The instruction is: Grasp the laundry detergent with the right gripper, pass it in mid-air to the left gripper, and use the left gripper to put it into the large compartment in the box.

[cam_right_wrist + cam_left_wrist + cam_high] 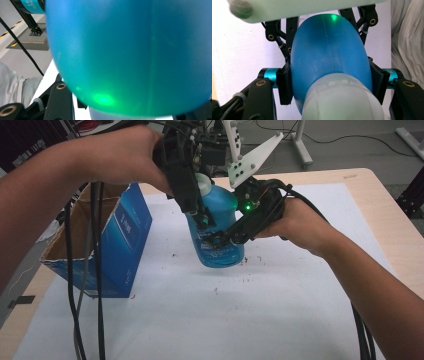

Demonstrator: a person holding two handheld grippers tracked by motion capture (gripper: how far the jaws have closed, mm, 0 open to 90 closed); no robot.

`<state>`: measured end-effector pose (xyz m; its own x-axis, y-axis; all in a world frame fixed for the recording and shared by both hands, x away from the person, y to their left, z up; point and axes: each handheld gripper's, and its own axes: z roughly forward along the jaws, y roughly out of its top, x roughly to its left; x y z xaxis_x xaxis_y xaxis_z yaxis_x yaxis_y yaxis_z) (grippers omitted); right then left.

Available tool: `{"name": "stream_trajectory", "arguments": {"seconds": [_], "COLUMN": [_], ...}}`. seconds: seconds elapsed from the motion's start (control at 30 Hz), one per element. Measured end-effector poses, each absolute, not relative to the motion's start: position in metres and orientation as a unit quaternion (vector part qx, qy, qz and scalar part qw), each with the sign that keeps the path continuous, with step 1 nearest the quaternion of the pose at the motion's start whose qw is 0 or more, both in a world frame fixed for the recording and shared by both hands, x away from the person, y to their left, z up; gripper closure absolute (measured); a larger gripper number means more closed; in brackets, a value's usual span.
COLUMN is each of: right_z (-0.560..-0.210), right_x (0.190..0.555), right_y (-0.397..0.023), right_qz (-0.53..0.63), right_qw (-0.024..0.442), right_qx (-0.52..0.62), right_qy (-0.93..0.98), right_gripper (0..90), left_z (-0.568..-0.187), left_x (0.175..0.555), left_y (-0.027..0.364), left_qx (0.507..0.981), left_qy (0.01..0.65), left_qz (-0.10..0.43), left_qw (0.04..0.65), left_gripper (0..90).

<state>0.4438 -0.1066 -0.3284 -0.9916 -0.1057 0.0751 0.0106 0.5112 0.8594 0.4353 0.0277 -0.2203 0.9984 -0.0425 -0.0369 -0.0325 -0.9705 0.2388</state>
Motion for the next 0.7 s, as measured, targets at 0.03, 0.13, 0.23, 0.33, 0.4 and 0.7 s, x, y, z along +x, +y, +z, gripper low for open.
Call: {"name": "stream_trajectory", "arguments": {"seconds": [0.03, 0.13, 0.23, 0.33, 0.4, 0.7], "right_z": [-0.328, -0.323, -0.318, -0.317, -0.316, -0.303], "right_x": [0.443, 0.442, 0.440, 0.437, 0.437, 0.429], "right_y": [-0.106, -0.108, -0.113, -0.116, -0.121, -0.159], "right_qz": [-0.494, -0.508, -0.496, -0.459, -0.443, -0.394], "right_qw": [0.055, 0.050, 0.049, 0.034, 0.024, 0.033], "right_qx": [0.028, 0.013, 0.010, -0.004, -0.013, -0.037], "right_qy": [-0.867, -0.860, -0.867, -0.888, -0.896, -0.918], "right_gripper": [42.5, 26.8, 20.3, 1.6, 1.6, 1.6], "left_z": [-0.220, -0.218, -0.215, -0.211, -0.207, -0.180], "left_x": [0.435, 0.433, 0.433, 0.432, 0.432, 0.428], "left_y": [0.028, 0.026, 0.029, 0.036, 0.040, 0.061], "left_qx": [0.993, 0.994, 0.995, 0.995, 0.996, 0.995], "left_qy": [-0.018, -0.023, -0.021, -0.014, -0.010, 0.048], "left_qz": [-0.020, -0.021, -0.021, -0.016, -0.017, -0.018], "left_qw": [0.118, 0.109, 0.099, 0.094, 0.089, 0.081], "left_gripper": [36.6, 36.7, 36.7, 36.8, 36.8, 36.7]}}
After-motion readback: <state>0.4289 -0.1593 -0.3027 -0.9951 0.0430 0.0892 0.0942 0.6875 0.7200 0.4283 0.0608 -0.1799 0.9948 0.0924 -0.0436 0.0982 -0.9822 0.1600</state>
